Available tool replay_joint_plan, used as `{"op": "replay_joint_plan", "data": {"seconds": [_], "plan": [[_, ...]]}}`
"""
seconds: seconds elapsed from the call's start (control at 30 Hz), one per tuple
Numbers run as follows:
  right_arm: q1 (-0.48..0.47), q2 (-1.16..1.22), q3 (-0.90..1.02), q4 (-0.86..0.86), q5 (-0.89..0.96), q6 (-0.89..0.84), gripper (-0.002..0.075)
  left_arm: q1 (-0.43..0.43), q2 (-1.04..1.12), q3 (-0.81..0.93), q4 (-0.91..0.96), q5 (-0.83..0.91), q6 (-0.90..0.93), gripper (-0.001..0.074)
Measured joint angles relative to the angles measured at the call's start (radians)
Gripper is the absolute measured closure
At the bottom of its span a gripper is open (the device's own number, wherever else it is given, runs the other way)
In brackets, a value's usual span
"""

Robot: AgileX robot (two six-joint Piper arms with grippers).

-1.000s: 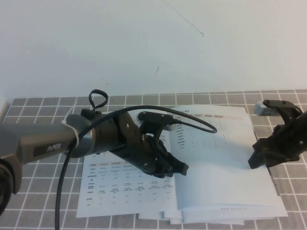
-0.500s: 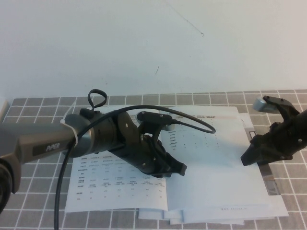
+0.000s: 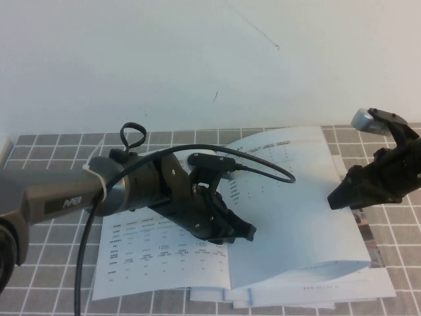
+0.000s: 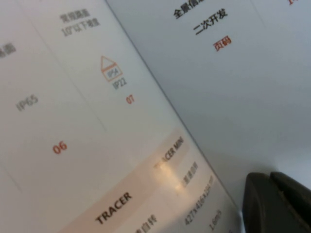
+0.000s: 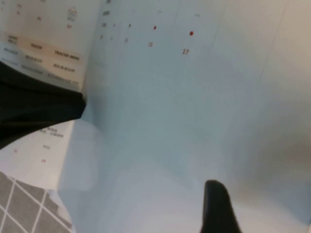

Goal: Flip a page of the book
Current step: Open the closed book

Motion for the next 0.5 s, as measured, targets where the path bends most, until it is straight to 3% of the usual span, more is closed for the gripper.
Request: {"op": "replay_joint_plan", "data": {"seconds": [0.2,0.5], "plan": [[0.0,0.0,-0.002,0.025,0.017,-0.013,0.0332,0.0,0.0,0.0,-0.056,-0.004,0.01,0.0738],[0.0,0.0,-0.002,0.194,0.093,-0.113,0.0334,-0.002,0.0,0.0,-0.185,-0.01,0.128,0.0738]]}}
